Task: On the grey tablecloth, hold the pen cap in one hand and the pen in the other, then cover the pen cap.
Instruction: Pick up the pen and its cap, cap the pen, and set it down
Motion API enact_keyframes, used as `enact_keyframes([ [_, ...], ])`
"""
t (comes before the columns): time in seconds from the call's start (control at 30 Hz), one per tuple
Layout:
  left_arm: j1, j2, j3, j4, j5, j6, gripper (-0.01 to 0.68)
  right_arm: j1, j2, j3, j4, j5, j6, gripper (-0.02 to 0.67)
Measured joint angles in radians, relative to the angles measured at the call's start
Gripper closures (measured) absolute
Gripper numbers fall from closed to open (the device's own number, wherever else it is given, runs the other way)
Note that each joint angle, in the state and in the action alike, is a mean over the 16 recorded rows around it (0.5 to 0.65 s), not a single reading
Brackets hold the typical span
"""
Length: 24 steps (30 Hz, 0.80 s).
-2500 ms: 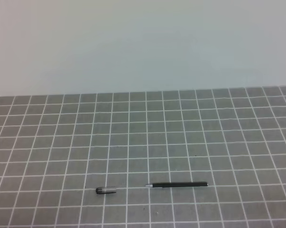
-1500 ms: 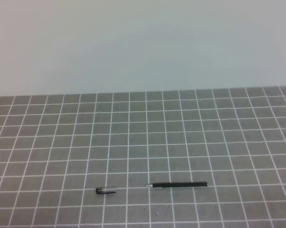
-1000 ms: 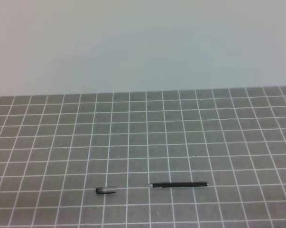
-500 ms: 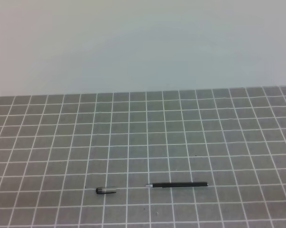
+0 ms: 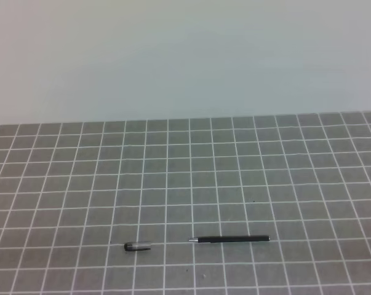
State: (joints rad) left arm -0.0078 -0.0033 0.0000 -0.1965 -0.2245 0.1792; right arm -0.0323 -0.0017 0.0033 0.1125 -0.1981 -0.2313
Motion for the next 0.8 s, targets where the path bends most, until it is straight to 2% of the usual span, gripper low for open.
enact_keyframes([
  [0.33,0.0,0.0,0.0,-0.005,-0.007,-0.068,0.332,0.0,0.0,0.0,0.0,0.0,-0.005,0.645],
  [0.63,0.0,0.0,0.0,-0.005,-0.027,-0.194,0.333,0.0,0.0,0.0,0.0,0.001,-0.02,0.645],
  [0.8,0.0,0.0,0.0,-0.005,-0.034,-0.245,0.362,0.0,0.0,0.0,0.0,0.003,-0.025,0.645],
])
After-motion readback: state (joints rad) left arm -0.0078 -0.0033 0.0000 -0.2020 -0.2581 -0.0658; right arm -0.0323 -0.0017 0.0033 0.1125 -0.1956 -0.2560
